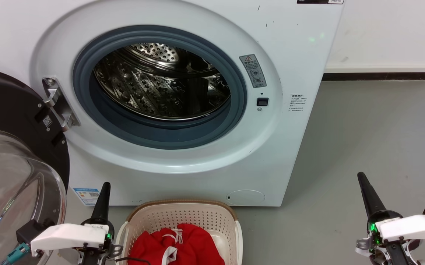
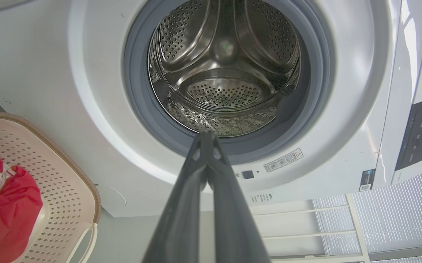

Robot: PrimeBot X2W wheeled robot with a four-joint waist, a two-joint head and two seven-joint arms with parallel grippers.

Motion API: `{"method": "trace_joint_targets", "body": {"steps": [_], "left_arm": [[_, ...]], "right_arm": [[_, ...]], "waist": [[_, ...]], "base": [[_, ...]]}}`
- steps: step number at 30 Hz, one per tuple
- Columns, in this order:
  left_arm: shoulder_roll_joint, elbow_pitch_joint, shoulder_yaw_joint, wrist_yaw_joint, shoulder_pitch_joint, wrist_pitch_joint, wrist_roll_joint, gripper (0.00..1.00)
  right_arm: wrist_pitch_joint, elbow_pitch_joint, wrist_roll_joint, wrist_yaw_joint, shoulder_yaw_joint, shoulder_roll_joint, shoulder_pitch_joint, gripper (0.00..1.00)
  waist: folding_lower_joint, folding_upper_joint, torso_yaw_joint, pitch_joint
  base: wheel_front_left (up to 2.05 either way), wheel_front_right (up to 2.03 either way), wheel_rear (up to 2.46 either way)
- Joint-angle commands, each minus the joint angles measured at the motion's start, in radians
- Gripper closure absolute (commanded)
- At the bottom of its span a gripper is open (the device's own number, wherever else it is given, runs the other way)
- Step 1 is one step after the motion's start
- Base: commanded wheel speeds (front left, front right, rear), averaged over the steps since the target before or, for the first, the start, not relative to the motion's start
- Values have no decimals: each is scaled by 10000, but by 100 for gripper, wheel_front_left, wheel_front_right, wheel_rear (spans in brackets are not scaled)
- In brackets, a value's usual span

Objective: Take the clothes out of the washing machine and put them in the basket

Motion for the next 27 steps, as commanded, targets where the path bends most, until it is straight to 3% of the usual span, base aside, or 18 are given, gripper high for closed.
{"method": "trace_joint_targets", "body": {"steps": [1,27], "left_arm": [[6,-22,55,-58,-221,73,-221,100],[-61,165,244,-203,-389,612,-2414,100]], "right_arm": [[56,-9,249,-1,-44,-45,-229,100],[401,246,2419,-3,-372,14,-436,100]], "waist": [[0,0,4,2],[0,0,64,45]], "base": [[0,0,0],[0,0,0]]}}
